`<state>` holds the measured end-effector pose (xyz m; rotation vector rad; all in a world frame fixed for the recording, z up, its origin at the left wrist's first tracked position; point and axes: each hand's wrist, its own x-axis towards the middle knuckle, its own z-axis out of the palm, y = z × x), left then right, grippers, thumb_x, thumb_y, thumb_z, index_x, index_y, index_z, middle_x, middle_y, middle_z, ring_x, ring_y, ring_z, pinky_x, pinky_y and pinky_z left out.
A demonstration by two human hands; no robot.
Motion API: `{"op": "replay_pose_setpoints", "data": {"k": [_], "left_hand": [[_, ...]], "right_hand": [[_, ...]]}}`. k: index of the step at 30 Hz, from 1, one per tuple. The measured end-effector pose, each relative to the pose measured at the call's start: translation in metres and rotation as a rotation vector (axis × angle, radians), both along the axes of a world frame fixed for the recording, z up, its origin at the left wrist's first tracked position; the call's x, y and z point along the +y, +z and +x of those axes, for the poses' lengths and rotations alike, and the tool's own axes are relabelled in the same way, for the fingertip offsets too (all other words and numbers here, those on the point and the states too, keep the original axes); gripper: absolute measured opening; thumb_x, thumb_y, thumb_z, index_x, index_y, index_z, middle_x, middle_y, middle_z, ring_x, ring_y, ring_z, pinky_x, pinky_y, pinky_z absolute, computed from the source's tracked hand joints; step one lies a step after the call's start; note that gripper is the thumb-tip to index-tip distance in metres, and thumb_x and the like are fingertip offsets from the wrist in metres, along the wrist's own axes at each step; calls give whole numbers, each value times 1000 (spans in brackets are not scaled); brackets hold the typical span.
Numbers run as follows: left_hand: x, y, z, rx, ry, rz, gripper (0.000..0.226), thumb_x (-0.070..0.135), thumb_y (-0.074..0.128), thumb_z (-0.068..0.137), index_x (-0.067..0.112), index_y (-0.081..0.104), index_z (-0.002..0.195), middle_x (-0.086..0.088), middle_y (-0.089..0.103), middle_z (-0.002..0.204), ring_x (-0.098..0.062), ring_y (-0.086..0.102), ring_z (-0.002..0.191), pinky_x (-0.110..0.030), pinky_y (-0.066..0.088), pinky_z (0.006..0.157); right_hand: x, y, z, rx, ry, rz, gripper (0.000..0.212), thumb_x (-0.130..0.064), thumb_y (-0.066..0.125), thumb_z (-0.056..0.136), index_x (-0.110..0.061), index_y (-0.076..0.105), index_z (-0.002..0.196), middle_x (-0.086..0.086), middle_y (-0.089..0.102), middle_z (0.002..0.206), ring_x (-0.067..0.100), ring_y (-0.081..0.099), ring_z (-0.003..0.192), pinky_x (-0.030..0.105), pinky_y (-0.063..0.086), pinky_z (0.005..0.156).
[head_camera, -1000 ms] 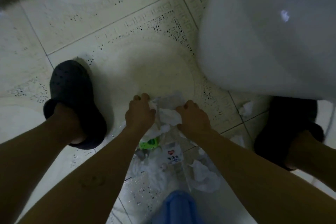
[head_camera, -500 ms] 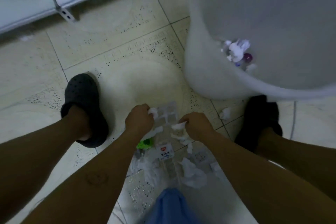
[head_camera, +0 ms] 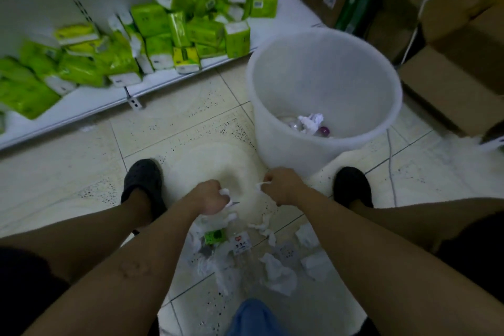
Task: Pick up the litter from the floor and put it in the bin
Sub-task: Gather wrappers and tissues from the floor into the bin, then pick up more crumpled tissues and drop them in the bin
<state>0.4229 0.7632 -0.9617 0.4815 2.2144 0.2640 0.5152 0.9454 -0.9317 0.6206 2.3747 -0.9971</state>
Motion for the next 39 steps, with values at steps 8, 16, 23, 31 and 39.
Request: {"op": "replay_pose_setpoints", "data": {"k": [8,16,23,31,39], "left_hand": [[4,34,16,-9,106,116,19,5,46,86,0,62,95,-17,69,74,-30,66,61,-26,51,52],[18,68,26,50,35,249,25,7,47,90,5,70,97,-5,63,66,-11,56,53,-16,44,48],[42,125,22,277,65,490,27,23,70,82,23,59,107,0,67,81,-12,61,64,-25,47,58],[85,172,6,447,156,648,11,27,75,73,27,66,79,4,67,73,-11,58,63,-24,42,54],[141,168,-13,572,179,614,22,25,70,78,25,71,100,3,71,89,-16,65,83,-22,45,72]], "right_hand": [[19,65,16,93,-19,28,27,-25,57,91,-3,68,100,8,62,82,25,62,65,31,54,63],[35,108,23,120,-20,66,25,-16,52,90,-4,67,106,0,56,69,26,59,69,33,53,62],[54,145,25,328,-118,108,34,0,54,87,-14,62,117,13,65,108,30,67,88,42,57,85],[101,168,15,440,-289,48,7,-4,68,82,-11,68,84,11,69,79,19,69,58,14,46,38],[128,152,-9,595,-328,193,15,-20,70,80,-17,76,93,2,74,95,14,64,81,23,51,79]]}}
